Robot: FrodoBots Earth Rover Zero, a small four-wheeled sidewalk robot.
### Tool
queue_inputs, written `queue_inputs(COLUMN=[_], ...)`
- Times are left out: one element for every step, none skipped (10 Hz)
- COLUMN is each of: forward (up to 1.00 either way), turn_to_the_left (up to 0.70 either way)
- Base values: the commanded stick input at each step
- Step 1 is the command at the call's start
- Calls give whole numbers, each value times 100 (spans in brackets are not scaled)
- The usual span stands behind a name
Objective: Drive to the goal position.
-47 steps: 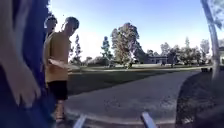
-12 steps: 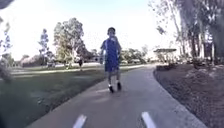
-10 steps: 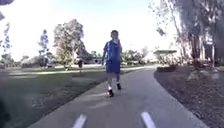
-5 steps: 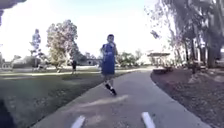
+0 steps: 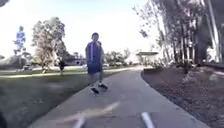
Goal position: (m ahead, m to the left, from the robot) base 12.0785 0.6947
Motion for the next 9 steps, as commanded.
queue_inputs(forward=[97, 97, 97, 98, 97, 97, 98, 98, 98], turn_to_the_left=[0, 0, 4, 10, 0, 0, 0, 0, 14])
